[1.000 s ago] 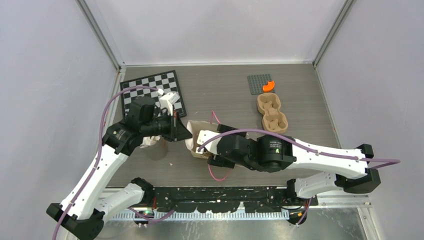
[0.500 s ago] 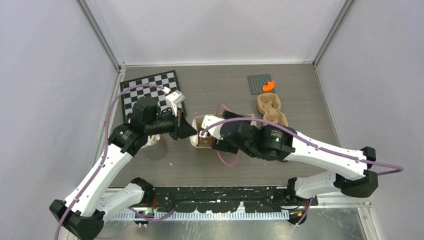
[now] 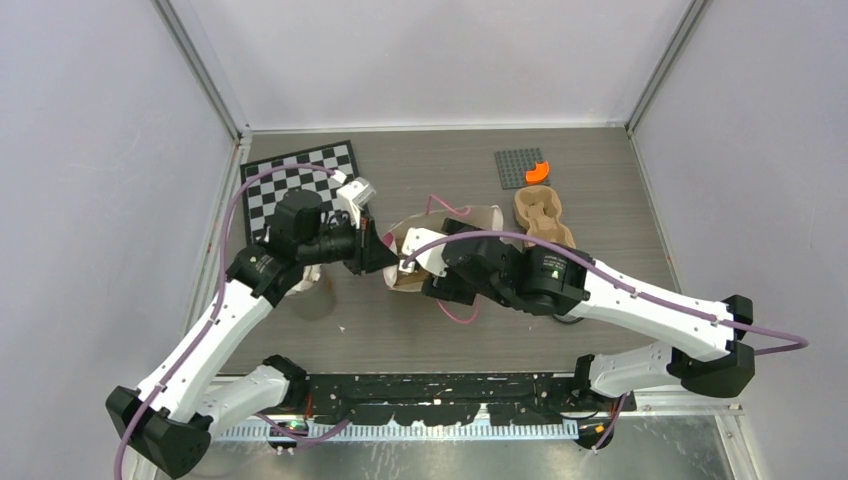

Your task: Pack the takeout coffee

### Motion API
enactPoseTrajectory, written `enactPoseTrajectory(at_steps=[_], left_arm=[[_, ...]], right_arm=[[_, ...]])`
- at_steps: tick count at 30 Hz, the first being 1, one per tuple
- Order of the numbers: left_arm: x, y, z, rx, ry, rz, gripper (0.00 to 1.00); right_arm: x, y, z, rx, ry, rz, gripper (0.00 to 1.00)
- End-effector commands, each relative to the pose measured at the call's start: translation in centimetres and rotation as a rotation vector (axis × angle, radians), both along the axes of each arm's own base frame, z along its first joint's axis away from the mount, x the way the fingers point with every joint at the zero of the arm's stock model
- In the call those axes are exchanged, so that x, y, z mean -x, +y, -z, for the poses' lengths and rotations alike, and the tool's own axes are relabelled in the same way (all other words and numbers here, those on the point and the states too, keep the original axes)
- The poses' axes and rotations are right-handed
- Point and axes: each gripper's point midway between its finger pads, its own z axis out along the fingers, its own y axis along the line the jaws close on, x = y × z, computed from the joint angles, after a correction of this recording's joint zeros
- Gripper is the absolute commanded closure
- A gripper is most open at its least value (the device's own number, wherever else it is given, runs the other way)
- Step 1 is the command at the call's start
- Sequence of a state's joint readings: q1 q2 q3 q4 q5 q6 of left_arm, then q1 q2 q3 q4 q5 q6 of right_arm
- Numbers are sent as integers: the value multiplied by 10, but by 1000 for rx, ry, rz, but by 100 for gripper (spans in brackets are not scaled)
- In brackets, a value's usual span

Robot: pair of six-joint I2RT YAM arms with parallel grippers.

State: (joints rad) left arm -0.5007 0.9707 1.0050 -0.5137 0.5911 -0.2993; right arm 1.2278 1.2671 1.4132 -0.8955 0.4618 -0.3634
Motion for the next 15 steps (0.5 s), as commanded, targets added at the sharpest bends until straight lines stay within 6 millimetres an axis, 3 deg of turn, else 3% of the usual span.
enactPoseTrajectory(at_steps=[1, 9, 15], left_arm=[[1, 9, -1, -14, -15, -43, 85], [26, 31, 7, -30, 102, -155, 63], [37, 35, 14, -22, 147, -167, 50]], right_arm=[[11, 12, -5, -67, 21, -56, 21], [22, 21, 7, -50, 34, -103, 21], [22, 28, 16, -39, 33, -117, 21]])
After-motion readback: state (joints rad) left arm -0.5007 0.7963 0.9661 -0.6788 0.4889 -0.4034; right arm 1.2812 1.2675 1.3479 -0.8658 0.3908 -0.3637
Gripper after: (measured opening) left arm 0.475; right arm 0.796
